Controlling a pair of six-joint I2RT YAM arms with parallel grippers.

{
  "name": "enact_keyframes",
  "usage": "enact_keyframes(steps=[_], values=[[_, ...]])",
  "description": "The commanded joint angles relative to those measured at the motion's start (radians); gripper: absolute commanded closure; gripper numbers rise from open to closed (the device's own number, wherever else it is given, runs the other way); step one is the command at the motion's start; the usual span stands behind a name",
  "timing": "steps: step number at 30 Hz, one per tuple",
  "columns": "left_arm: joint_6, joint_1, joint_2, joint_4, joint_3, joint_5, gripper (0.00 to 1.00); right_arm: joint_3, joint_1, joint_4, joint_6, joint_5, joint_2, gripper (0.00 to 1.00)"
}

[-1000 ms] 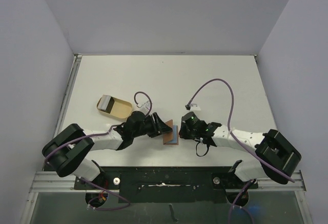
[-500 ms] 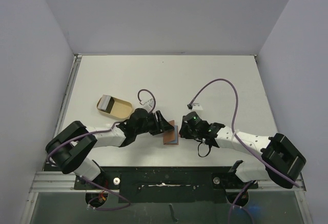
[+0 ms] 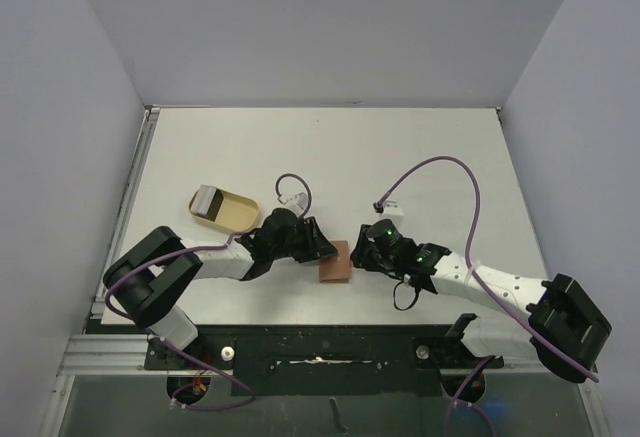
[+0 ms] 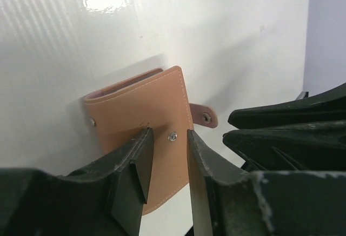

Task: Put the credit cards into the card holder
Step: Close the card holder at the center of the board.

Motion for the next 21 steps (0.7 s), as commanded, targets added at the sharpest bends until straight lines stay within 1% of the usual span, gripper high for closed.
enact_keyframes(steps=[1,5,9,12,17,21], values=[[0.052,-0.004,-0.013,-0.05,0.044,-0.051,0.71,-0.018,-0.017,0.081,0.03,-0.045,-0.025,0.65],[0.065,-0.006,-0.067,-0.126,0.064,-0.075,0.69,-0.01,-0.02,0.09,0.021,-0.056,-0.013,0.62],[0.071,-0.004,-0.148,-0.223,0.064,-0.126,0.65,0.0,-0.026,0.096,0.006,-0.083,0.037,0.55],[0.087,-0.003,-0.194,-0.293,0.064,-0.152,0.61,-0.004,-0.028,0.121,0.0,-0.1,0.067,0.53],[0.095,0.0,-0.233,-0.337,0.032,-0.167,0.58,0.004,-0.028,0.137,-0.015,-0.111,0.134,0.53],[0.099,0.004,-0.23,-0.33,0.002,-0.134,0.54,0.019,-0.021,0.137,-0.024,-0.12,0.2,0.59]])
